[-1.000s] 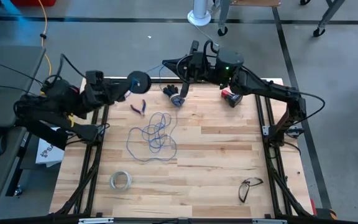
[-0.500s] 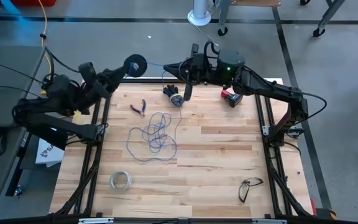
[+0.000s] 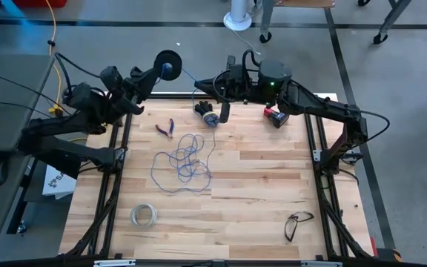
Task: Coil cords
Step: Coil the blue wire onto the black spool
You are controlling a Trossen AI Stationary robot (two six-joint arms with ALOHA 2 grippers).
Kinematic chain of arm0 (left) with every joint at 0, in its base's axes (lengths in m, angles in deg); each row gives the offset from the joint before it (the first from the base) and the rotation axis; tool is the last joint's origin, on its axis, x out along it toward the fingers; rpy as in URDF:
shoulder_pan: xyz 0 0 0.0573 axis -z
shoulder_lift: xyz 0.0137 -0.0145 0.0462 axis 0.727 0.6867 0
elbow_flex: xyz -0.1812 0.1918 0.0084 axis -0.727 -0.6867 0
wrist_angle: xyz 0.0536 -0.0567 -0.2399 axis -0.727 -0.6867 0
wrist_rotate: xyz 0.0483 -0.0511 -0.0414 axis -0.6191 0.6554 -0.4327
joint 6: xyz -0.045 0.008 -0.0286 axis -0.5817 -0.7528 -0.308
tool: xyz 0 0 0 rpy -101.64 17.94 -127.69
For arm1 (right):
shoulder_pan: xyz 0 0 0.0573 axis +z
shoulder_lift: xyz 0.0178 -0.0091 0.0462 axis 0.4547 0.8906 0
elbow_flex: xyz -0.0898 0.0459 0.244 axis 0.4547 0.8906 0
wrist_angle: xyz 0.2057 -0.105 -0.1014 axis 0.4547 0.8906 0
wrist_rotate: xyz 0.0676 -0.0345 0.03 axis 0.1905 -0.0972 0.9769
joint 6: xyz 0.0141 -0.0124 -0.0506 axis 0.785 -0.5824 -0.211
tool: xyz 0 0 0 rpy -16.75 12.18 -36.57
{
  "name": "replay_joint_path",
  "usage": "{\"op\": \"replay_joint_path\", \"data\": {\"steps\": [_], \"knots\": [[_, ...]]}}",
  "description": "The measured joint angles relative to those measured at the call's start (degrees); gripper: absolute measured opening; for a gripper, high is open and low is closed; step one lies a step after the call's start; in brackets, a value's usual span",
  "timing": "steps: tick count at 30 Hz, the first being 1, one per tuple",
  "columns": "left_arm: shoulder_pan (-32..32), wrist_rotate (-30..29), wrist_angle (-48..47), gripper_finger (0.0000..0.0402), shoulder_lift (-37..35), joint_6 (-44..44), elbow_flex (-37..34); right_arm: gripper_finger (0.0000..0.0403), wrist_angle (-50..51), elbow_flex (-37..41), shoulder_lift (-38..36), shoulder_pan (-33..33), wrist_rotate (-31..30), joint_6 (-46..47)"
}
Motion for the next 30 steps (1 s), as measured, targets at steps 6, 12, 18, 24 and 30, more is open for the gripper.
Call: {"op": "replay_joint_path", "data": {"steps": [6, 12, 18, 24, 30], "knots": [[-1.14, 4.68, 7.81, 0.0000, 2.93, -5.23, 0.00, 0.0000, 0.13, 0.00, 0.02, 0.02, 0.02, 0.94], [-1.98, 5.70, 12.97, 0.0000, 5.66, -7.13, 0.02, 0.0001, 0.18, -0.07, 1.60, 0.49, 0.36, 3.52], [-3.19, 6.14, 14.29, 0.0000, 6.06, -9.01, 0.01, 0.0001, -1.16, -0.07, 2.01, 0.94, 0.41, 2.79], [-4.25, 7.62, 15.71, 0.0000, 5.96, -9.91, 0.13, 0.0059, -0.08, 0.00, 2.03, 0.99, 0.56, 0.18], [-4.90, 8.15, 18.97, 0.0000, 5.73, -9.43, 0.13, 0.0162, 3.45, 0.00, 1.88, 0.90, -1.04, 1.52]]}}
